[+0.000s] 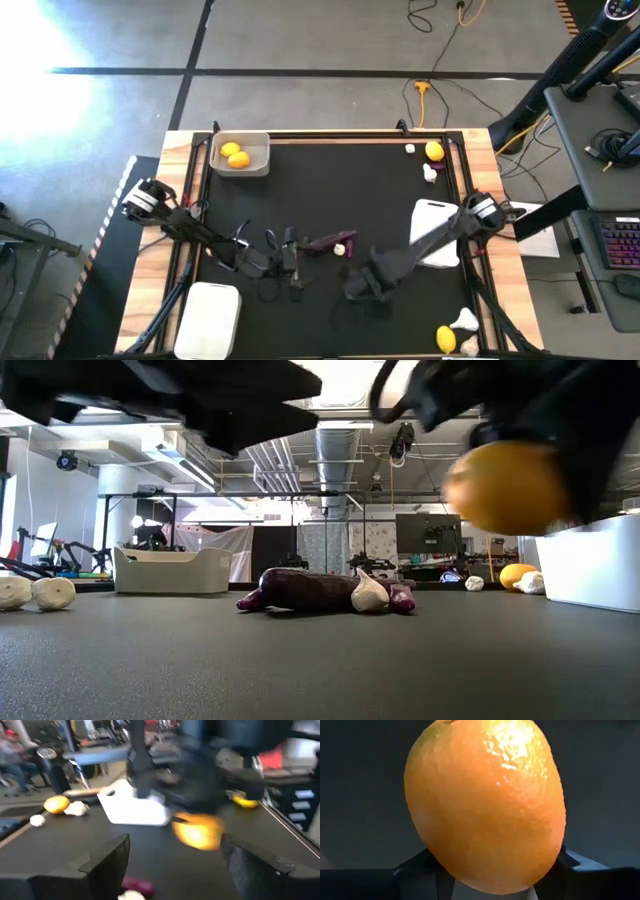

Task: Sort produce into baskets
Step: Move the middle right lemon to the center of the table

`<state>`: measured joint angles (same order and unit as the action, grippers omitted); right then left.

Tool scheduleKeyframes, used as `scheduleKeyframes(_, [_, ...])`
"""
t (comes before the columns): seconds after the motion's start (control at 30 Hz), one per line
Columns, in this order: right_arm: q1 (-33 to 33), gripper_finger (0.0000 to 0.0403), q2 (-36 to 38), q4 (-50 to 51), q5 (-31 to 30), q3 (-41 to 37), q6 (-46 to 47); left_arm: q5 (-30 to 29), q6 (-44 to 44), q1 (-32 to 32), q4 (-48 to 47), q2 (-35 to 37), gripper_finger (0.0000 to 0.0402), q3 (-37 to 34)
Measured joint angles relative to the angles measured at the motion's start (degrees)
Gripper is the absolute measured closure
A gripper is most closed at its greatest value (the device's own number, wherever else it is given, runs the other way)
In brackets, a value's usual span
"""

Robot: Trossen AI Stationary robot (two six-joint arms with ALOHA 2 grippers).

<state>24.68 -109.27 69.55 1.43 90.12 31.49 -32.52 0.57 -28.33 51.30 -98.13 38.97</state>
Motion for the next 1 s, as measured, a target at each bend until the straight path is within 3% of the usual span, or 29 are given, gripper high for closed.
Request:
scheduleKeyframes(0.3, [-15.7, 0.0210, 0.1, -0.5, -16.4, -0.7, -18.0, 0.1, -0.8, -1.5, -5.3, 0.6, 0.0107, -0.1])
scheduleKeyframes(0.57, [-26.8, 0.0206, -2.3, -15.2, -11.7, -2.0, -22.2, -0.3, -0.7, -1.5, -7.2, 0.6, 0.0107, -0.1])
scheduleKeyframes(1.0, [-28.3, 0.0204, -4.1, -18.7, -10.8, -2.2, -25.3, -3.6, 0.0, -1.5, -6.0, 0.7, 0.0107, -0.1])
